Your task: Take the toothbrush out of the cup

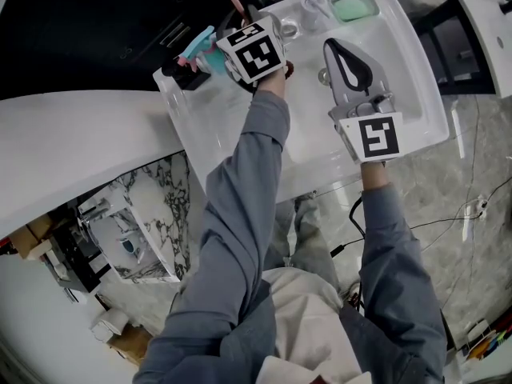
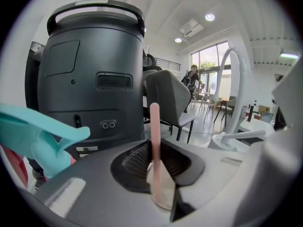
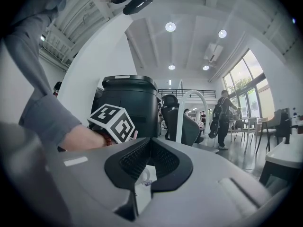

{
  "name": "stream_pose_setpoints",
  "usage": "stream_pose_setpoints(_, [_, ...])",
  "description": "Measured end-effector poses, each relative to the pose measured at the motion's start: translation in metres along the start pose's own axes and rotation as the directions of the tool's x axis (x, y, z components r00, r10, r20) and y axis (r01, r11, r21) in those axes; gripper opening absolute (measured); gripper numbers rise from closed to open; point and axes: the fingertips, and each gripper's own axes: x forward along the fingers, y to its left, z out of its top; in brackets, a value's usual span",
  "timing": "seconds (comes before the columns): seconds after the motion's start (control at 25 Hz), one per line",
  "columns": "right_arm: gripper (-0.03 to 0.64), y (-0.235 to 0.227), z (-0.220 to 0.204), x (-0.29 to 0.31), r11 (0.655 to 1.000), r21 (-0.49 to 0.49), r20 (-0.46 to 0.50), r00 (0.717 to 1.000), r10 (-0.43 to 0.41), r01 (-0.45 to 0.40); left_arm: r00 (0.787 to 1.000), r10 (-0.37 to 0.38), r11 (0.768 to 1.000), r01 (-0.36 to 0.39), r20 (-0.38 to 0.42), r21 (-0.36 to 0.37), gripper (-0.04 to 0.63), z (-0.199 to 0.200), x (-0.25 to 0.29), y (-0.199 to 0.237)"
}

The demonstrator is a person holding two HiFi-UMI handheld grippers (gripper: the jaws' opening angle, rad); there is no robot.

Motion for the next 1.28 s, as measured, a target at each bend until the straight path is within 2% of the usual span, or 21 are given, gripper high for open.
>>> stream_pose_setpoints(0.32, [0.008,0.011,0.006,0.013,1.000,0.003,0.003,1.000,0.016,-0.016,0.993,-0.048,0.997,0.041,0.111,0.064,0.117,0.025,-0.025,-0.010])
stream_pose_setpoints(0.68, [0.008,0.019,0.024,0.016,1.000,0.012,0.019,1.000,0.014,-0.014,0.963,-0.144,0.985,0.118,0.226,0.125,0.117,0.043,-0.069,-0.021])
stream_pose_setpoints(0.8, [0.008,0.023,0.034,0.012,1.000,0.011,0.034,0.999,0.012,-0.012,0.940,-0.186,0.978,0.150,0.285,0.141,0.117,0.055,-0.090,-0.024])
stream_pose_setpoints(0.96, [0.008,0.026,0.056,0.005,1.000,0.005,0.060,0.998,-0.009,0.009,0.885,-0.260,0.963,0.210,0.386,0.168,0.117,0.082,-0.129,-0.032])
stream_pose_setpoints(1.08, [0.008,0.030,0.071,-0.007,1.000,0.004,0.073,0.997,-0.009,0.009,0.851,-0.304,0.950,0.235,0.428,0.208,0.116,0.094,-0.166,-0.037])
stream_pose_setpoints(1.28, [0.008,0.038,0.088,-0.031,1.000,0.004,0.092,0.996,-0.009,0.009,0.819,-0.349,0.930,0.244,0.456,0.275,0.117,0.096,-0.226,-0.039])
